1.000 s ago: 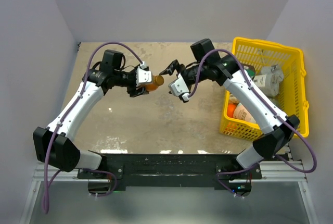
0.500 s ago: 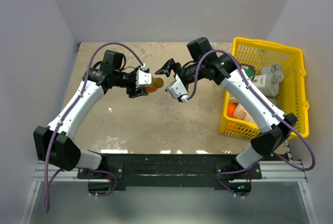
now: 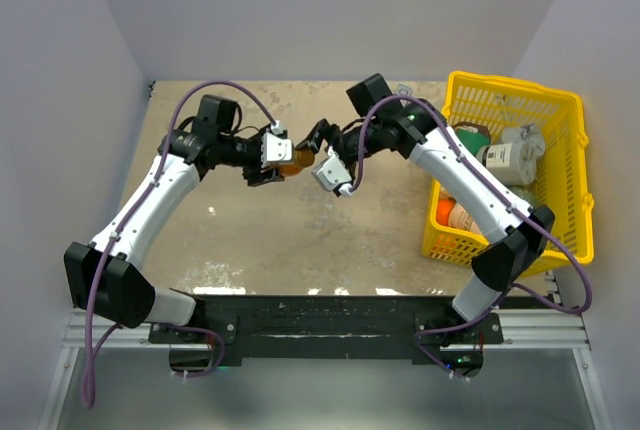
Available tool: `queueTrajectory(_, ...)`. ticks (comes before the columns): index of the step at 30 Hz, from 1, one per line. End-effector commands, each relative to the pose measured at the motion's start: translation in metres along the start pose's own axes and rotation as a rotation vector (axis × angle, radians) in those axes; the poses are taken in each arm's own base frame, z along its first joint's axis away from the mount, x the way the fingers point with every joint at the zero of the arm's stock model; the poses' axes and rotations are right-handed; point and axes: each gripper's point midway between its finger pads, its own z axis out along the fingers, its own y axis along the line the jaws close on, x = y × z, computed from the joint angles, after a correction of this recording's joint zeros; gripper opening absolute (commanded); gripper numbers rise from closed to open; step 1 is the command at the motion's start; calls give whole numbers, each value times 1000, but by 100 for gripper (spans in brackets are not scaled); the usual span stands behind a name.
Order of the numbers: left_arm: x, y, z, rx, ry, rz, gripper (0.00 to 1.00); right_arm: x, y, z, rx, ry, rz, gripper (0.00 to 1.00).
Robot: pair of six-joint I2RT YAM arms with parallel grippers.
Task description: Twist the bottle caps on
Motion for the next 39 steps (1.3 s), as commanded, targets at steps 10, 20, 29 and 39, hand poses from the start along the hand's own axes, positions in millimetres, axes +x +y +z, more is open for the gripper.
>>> queueTrajectory(10, -12, 40, -13, -166, -40, -31, 0, 11, 18, -4, -50, 82, 5, 70)
queueTrajectory(20, -9, 43, -16, -180, -40, -40, 0, 36, 43, -14, -91, 173, 112, 68)
queueTrajectory(29, -11, 39, -13, -162, -65, -38, 0, 32, 33, -17, -9, 157, 178, 66)
queueTrajectory(39, -11, 36, -15, -159, -62, -33, 0, 5, 15, -25, 55, 69, 6, 53)
